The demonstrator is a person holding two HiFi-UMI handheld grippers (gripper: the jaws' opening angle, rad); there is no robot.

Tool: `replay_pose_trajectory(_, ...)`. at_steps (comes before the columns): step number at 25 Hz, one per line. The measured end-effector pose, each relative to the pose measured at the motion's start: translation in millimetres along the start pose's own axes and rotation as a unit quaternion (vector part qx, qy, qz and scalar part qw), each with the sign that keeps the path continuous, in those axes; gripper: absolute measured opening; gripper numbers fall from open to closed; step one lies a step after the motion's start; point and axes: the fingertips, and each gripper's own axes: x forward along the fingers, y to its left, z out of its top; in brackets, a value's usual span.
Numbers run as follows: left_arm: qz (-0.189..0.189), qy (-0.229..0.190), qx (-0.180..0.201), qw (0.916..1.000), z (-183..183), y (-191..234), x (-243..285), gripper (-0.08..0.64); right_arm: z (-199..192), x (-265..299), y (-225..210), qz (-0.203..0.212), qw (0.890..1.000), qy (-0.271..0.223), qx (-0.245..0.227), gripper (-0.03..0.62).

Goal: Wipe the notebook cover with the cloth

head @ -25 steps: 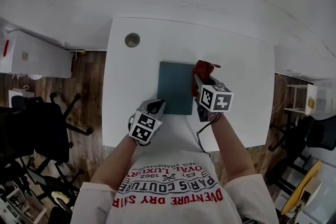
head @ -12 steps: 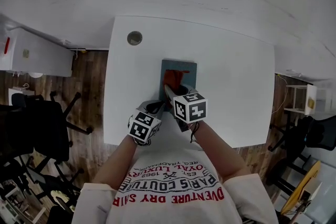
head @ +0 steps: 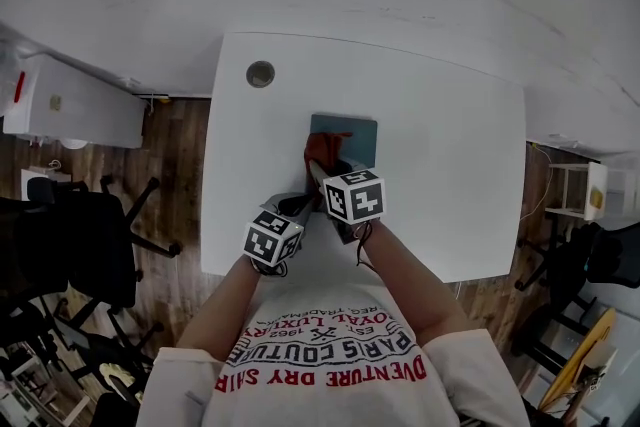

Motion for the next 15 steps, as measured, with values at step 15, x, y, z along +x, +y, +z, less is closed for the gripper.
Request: replay_pose_trajectory(15, 0.031, -0.012, 0.008, 0.9994, -1, -2, -4, 0.009, -11, -44, -64, -0.067, 0.998, -0.003, 0.008, 0.078)
